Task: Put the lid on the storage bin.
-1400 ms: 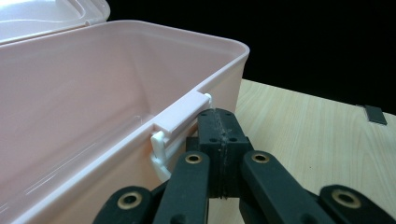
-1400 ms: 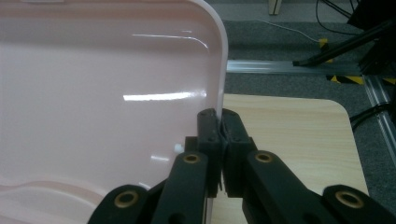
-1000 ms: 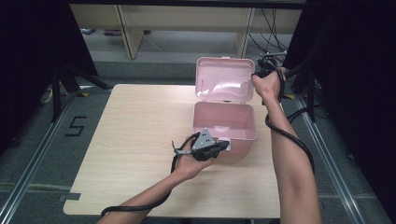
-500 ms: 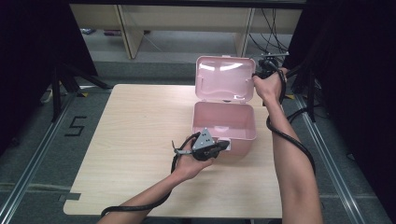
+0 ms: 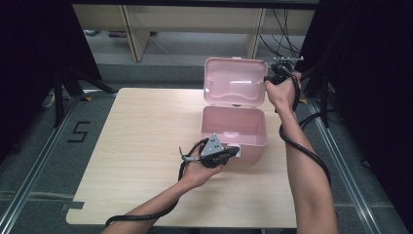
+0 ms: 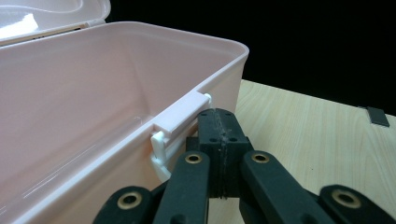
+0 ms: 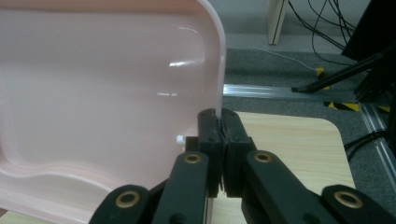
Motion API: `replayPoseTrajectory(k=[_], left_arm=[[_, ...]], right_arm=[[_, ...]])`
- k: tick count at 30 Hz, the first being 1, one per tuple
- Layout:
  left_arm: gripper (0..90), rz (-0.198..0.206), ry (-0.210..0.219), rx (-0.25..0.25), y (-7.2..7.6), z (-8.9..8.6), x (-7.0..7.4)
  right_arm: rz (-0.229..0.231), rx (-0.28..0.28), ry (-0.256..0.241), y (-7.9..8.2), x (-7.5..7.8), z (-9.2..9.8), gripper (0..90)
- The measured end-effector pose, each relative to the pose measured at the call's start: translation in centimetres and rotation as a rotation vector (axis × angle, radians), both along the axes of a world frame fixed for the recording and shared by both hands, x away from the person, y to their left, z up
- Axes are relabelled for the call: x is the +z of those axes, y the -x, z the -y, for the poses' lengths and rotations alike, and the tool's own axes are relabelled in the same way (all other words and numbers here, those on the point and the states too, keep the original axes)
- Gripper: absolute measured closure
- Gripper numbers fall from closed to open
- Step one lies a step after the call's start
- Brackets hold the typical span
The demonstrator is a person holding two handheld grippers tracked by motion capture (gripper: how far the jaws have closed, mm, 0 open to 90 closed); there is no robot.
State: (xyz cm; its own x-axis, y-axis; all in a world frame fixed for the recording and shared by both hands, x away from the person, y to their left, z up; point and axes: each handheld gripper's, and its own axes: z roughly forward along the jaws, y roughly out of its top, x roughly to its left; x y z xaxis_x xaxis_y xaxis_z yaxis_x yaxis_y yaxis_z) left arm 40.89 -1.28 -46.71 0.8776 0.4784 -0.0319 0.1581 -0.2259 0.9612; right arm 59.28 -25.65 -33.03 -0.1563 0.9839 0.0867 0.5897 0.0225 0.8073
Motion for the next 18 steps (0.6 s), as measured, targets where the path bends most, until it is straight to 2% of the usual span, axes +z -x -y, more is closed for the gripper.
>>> replayPoseTrajectory(k=[13, 15, 18], left_arm=[[90.0, -0.002, 0.017, 0.004, 0.0, 0.1, -0.1], [90.0, -0.003, 0.009, 0.007, 0.0, 0.0, -0.1], [90.0, -0.005, 0.004, 0.008, 0.0, 0.0, 0.0]], right_arm=[[0.042, -0.005, 0.003, 1.1, 0.1, -0.1, 89.9], [0.052, 0.008, 0.016, 1.2, 0.1, 0.0, 89.9], [0.056, 0.002, 0.002, 1.5, 0.1, 0.0, 89.9]])
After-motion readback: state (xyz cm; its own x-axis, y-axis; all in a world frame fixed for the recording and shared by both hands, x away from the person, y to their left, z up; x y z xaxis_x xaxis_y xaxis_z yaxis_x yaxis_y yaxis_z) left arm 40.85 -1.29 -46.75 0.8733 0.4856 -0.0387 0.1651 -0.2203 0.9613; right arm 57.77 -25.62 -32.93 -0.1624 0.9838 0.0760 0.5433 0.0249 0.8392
